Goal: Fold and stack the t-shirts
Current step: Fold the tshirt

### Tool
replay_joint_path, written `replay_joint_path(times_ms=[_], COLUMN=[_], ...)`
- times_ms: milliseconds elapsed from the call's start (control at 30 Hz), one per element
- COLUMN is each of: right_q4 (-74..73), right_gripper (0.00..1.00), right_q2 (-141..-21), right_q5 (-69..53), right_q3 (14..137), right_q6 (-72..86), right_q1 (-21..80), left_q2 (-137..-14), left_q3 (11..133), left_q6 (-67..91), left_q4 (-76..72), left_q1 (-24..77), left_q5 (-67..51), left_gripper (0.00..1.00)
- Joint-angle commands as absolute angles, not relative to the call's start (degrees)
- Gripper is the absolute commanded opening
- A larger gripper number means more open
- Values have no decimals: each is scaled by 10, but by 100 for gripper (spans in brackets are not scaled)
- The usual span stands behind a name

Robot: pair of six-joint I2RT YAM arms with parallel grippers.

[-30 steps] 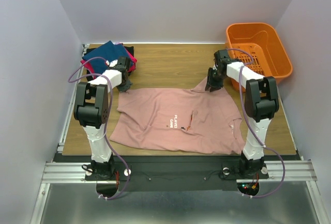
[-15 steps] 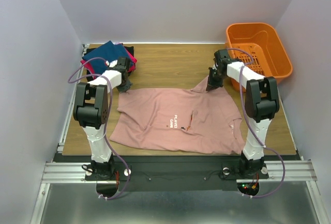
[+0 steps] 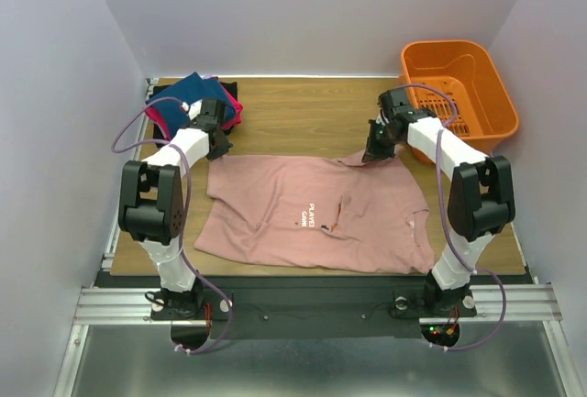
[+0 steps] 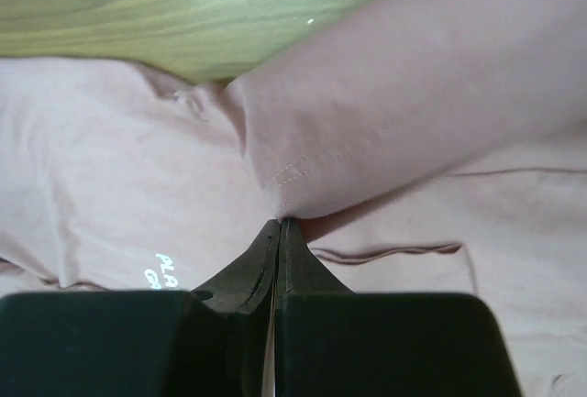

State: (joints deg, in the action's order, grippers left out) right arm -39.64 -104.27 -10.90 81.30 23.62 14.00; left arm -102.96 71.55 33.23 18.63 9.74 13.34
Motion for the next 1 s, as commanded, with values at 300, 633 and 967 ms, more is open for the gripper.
replay_joint_path(times_ms=[300, 633, 967], right_q4=[-405, -446, -540], right_gripper=[0, 0, 0], right_q2=[-896, -774, -646], right_q5=[-69, -34, 15], right_q3=[728, 643, 609], right_q6=[305, 347, 354], right_q1=[201, 242, 245], left_q2=[-904, -793, -667], left_q3=[619, 513, 429], left_q6=[305, 312, 318], left_q4=[159, 159, 171], left_q1=[97, 97, 101], left_q5=[113, 105, 83], left_gripper=[0, 0, 0])
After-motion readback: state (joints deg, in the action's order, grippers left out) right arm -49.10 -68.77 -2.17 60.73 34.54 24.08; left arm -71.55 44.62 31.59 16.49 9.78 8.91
